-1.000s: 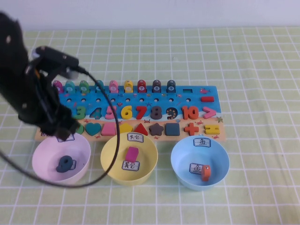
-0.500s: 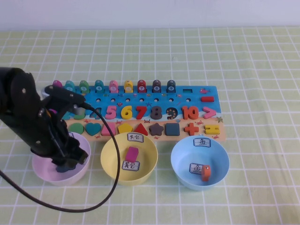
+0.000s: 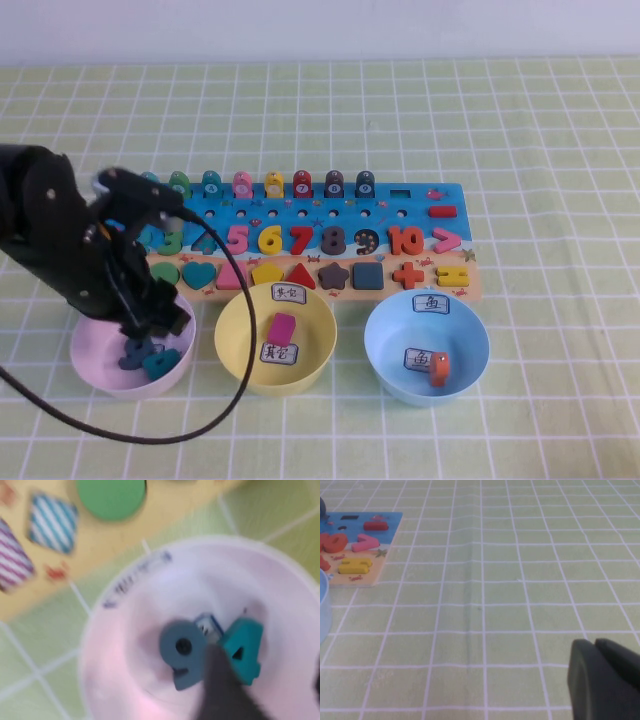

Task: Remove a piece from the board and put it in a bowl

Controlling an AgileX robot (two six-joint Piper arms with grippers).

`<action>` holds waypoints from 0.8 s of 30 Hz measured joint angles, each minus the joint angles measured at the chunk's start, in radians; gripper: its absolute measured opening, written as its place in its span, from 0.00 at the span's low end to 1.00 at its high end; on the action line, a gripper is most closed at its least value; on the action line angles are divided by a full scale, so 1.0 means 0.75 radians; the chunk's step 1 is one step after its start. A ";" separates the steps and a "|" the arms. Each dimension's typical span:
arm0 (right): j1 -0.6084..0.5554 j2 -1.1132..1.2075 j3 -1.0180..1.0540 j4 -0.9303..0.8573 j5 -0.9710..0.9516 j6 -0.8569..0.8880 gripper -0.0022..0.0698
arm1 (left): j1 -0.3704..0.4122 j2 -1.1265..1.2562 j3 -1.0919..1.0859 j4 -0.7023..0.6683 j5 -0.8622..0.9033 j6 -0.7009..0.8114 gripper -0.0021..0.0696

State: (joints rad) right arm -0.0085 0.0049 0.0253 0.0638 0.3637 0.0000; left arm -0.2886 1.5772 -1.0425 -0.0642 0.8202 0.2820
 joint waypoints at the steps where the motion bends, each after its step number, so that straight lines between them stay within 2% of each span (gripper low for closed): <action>1: 0.000 0.000 0.000 0.000 0.000 0.000 0.01 | 0.000 -0.037 0.000 0.000 -0.017 0.010 0.44; 4: 0.000 0.000 0.000 0.000 0.000 0.000 0.01 | 0.000 -0.170 0.001 0.000 -0.055 0.026 0.16; 7: 0.000 0.000 0.000 0.000 0.000 0.000 0.01 | 0.000 -0.344 0.006 -0.019 -0.071 0.034 0.07; 11: 0.000 0.000 0.000 0.000 0.000 0.000 0.01 | 0.000 -0.604 0.090 -0.059 -0.120 0.042 0.04; 17: 0.000 0.000 0.000 0.000 0.000 0.000 0.01 | 0.000 -1.058 0.386 -0.067 -0.230 0.045 0.03; 24: 0.000 0.000 0.000 0.000 0.000 0.000 0.01 | 0.000 -1.457 0.655 -0.068 -0.214 0.037 0.03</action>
State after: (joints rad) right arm -0.0085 0.0049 0.0253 0.0638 0.3637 0.0000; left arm -0.2886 0.4841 -0.5510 -0.1151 0.6599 0.3100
